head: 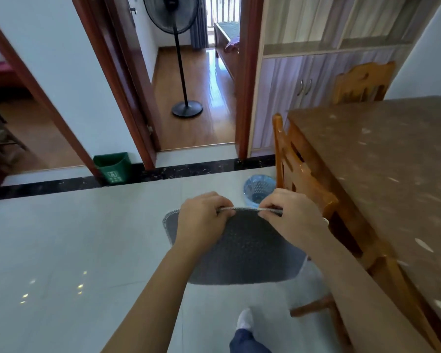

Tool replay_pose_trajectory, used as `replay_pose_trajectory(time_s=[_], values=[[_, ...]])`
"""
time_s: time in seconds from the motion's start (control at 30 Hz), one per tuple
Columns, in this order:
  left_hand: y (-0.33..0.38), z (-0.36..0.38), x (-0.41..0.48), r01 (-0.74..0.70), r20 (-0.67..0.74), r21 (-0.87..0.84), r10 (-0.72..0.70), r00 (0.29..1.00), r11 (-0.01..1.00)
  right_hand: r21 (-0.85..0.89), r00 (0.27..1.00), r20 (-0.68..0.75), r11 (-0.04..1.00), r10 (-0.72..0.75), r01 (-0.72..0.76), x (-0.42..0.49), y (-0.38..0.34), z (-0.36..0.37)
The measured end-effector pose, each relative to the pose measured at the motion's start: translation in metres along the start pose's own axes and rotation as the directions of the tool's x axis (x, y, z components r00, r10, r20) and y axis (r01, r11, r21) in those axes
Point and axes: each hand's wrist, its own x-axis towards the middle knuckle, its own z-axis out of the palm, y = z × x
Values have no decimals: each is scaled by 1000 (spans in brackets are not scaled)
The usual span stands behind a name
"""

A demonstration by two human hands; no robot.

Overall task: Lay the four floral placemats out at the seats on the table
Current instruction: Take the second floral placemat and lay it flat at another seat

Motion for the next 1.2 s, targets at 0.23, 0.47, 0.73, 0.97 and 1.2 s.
replay_pose_trajectory(time_s=[0.23,0.47,0.73,0.97,1.2], values=[[10,18,137,-119,-9,-16,119,993,993,48,996,-24,996,80,-79,105,47,-37],[4,42,233,-207,-25,-65,205,978,976,32,986,-43,987,160,-159,178,75,-52],[-24,61,347,-315,83,-137,328,941,939,51,937,-178,954,300,-296,261,101,-47],[-18,80,441,-502,114,-212,532,839,838,127,815,-343,883,467,-452,309,120,-58],[32,117,491,-606,205,-398,711,673,689,136,656,-492,794,573,-592,308,141,-88]])
